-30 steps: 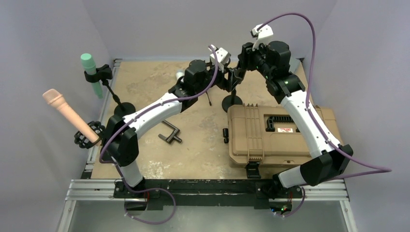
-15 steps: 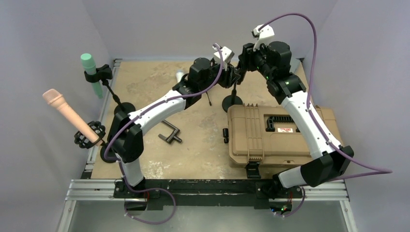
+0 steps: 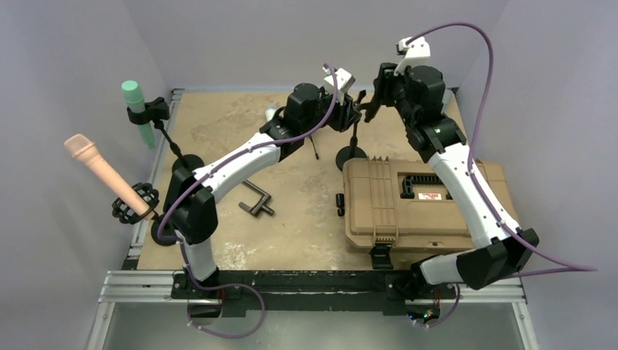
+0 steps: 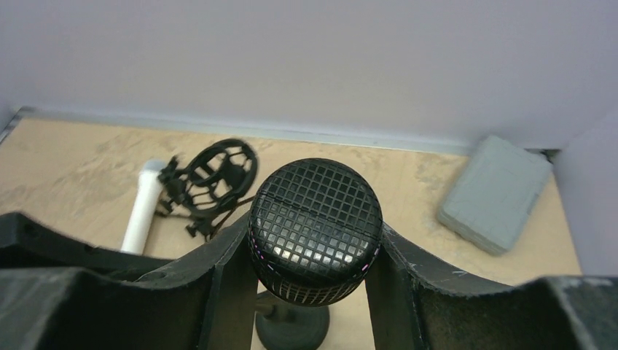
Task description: Remove the microphone from the stand
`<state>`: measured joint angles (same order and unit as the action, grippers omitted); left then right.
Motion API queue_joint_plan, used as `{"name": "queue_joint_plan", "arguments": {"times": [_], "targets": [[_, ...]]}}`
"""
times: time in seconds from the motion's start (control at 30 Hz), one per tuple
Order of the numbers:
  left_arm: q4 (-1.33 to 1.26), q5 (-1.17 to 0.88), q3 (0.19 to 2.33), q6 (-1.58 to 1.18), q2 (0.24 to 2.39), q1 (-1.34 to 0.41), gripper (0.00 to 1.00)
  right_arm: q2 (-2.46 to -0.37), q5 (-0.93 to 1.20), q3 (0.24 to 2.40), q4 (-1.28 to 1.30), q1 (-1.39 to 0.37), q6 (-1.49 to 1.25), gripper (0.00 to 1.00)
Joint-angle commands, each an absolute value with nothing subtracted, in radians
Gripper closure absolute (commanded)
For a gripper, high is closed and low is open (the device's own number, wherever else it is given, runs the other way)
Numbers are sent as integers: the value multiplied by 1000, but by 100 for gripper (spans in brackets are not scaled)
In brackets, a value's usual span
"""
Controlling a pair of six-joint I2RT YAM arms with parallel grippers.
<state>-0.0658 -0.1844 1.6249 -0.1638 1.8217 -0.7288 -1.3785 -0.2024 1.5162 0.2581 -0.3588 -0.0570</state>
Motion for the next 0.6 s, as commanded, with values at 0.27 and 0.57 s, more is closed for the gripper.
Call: {"name": "queue_joint_plan", "arguments": {"times": [0.27, 0.57], "targets": [[38, -256, 1736, -234, 1832, -728, 55, -1188, -388, 1528, 197, -309, -58, 100], [129, -280, 1757, -253, 1744, -726, 0, -1124, -259, 1619, 234, -310, -86, 100]]}}
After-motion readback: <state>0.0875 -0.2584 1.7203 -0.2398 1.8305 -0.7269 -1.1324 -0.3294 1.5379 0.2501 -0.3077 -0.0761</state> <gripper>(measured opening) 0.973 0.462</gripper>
